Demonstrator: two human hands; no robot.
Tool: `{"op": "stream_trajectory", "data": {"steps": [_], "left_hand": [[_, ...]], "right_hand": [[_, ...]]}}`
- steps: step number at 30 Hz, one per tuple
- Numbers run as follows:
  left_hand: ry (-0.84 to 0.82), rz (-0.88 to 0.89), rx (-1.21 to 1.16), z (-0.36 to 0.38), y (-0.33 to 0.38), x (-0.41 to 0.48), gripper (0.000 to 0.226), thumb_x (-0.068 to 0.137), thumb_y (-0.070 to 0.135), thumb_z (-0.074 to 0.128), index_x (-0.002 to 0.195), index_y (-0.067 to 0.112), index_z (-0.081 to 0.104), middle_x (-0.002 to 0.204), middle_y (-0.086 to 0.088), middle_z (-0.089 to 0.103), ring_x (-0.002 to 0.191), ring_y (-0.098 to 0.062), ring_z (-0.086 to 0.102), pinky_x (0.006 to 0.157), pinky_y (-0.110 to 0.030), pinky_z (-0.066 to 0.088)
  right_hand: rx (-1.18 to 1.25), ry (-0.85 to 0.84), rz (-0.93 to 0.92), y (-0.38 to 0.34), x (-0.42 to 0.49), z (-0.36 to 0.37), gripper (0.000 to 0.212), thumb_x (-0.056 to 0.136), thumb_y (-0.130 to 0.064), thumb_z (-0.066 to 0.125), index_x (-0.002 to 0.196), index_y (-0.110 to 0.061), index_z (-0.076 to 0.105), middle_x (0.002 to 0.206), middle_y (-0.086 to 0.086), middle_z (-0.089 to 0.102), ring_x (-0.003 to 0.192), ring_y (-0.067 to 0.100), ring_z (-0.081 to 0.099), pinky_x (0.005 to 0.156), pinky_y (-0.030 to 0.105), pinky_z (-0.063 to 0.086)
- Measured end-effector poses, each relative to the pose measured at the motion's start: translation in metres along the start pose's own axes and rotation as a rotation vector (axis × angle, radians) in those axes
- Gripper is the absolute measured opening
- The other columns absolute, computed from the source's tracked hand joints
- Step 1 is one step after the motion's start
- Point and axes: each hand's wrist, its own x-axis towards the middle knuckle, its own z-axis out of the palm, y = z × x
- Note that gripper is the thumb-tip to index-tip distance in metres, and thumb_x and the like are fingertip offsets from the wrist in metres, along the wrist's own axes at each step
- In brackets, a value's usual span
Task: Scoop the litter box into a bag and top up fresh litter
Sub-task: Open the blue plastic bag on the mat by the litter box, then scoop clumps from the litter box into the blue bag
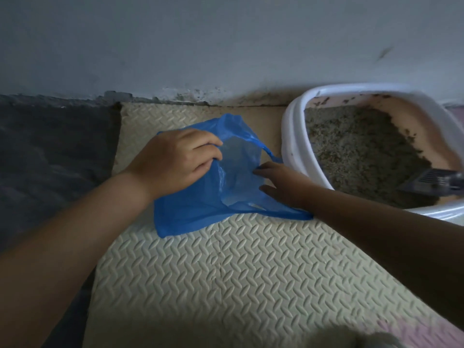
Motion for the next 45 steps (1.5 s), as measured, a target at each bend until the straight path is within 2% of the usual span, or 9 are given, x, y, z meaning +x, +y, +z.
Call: {"op": "stream_trajectory", "data": {"steps": [7, 11, 14, 22, 25, 28, 31, 38, 45], "left_hand": [[-0.114, 0.001, 0.065, 0.008, 0.019, 0.021, 0.015, 0.084, 0.012, 0.058, 0.088, 0.016, 0.072, 0.104, 0.0, 0.069, 0.09, -0.019, 0.067, 0.068, -0.033, 0.051], [-0.173, -0.075, 0.104, 0.009, 0.025, 0.024, 0.021, 0.085, 0.016, 0.054, 0.093, 0.018, 0.072, 0.109, 0.0, 0.067, 0.093, -0.02, 0.066, 0.068, -0.035, 0.053], [-0.221, -0.149, 0.114, 0.009, 0.032, 0.029, 0.025, 0.086, 0.017, 0.05, 0.1, 0.017, 0.071, 0.116, -0.003, 0.065, 0.097, -0.024, 0.065, 0.072, -0.039, 0.055], [-0.419, -0.306, 0.156, 0.022, 0.061, 0.067, 0.044, 0.088, 0.029, 0.038, 0.126, 0.02, 0.059, 0.137, -0.001, 0.053, 0.118, -0.025, 0.056, 0.088, -0.041, 0.051], [-0.555, -0.301, 0.173, 0.032, 0.076, 0.095, 0.054, 0.096, 0.029, 0.046, 0.147, 0.027, 0.03, 0.154, 0.003, 0.029, 0.135, -0.02, 0.038, 0.106, -0.04, 0.035], [-0.624, -0.386, 0.16, 0.048, 0.096, 0.13, 0.063, 0.098, 0.036, 0.041, 0.152, 0.03, 0.008, 0.159, 0.007, 0.008, 0.143, -0.016, 0.019, 0.114, -0.037, 0.021], [-0.607, -0.438, 0.106, 0.083, 0.116, 0.157, 0.064, 0.099, 0.041, 0.038, 0.152, 0.029, 0.003, 0.16, 0.006, 0.004, 0.146, -0.014, 0.01, 0.115, -0.035, 0.014], [-0.634, -0.553, 0.106, 0.156, 0.123, 0.184, 0.072, 0.097, 0.052, 0.029, 0.152, 0.019, -0.004, 0.159, -0.002, -0.013, 0.146, -0.02, -0.01, 0.119, -0.042, 0.006], [-0.499, -0.583, 0.053, 0.181, 0.117, 0.187, 0.061, 0.098, 0.037, 0.037, 0.151, 0.015, 0.016, 0.16, -0.004, -0.004, 0.145, -0.021, -0.016, 0.119, -0.041, 0.002]], "right_hand": [[-0.001, 0.05, -0.046, 0.027, -0.003, -0.021, 0.051, 0.09, -0.02, 0.06, 0.139, -0.016, 0.047, 0.147, 0.005, 0.038, 0.134, 0.022, 0.038, 0.107, 0.025, 0.025], [-0.013, 0.094, -0.182, 0.042, -0.01, -0.052, 0.04, 0.089, -0.016, 0.059, 0.129, -0.017, 0.057, 0.136, 0.001, 0.049, 0.121, 0.018, 0.05, 0.1, 0.028, 0.037], [0.008, 0.179, -0.246, 0.06, -0.016, -0.066, 0.036, 0.089, -0.017, 0.059, 0.126, -0.019, 0.058, 0.129, 0.0, 0.054, 0.114, 0.016, 0.053, 0.093, 0.019, 0.036], [-0.039, 0.294, -0.312, 0.129, -0.04, -0.055, 0.049, 0.087, -0.026, 0.062, 0.134, -0.019, 0.05, 0.136, 0.001, 0.049, 0.124, 0.018, 0.047, 0.101, 0.028, 0.036], [0.049, 0.385, -0.243, 0.152, -0.054, -0.049, 0.047, 0.087, -0.027, 0.063, 0.132, -0.016, 0.052, 0.133, 0.003, 0.052, 0.12, 0.022, 0.05, 0.099, 0.036, 0.043], [0.143, 0.503, -0.119, 0.179, -0.065, -0.05, 0.044, 0.086, -0.025, 0.065, 0.127, -0.013, 0.056, 0.128, 0.005, 0.055, 0.115, 0.025, 0.052, 0.095, 0.041, 0.046], [0.212, 0.578, 0.045, 0.21, -0.077, -0.052, 0.043, 0.086, -0.028, 0.065, 0.126, -0.014, 0.056, 0.128, 0.007, 0.054, 0.119, 0.027, 0.049, 0.098, 0.04, 0.043], [0.017, 0.502, 0.269, 0.27, -0.127, -0.066, 0.055, 0.088, -0.037, 0.061, 0.135, -0.01, 0.048, 0.135, 0.012, 0.047, 0.126, 0.033, 0.039, 0.102, 0.042, 0.035], [-0.266, 0.39, 0.457, 0.303, -0.179, -0.095, 0.047, 0.083, -0.03, 0.061, 0.123, -0.007, 0.055, 0.13, 0.015, 0.049, 0.122, 0.036, 0.042, 0.096, 0.048, 0.039]]}}
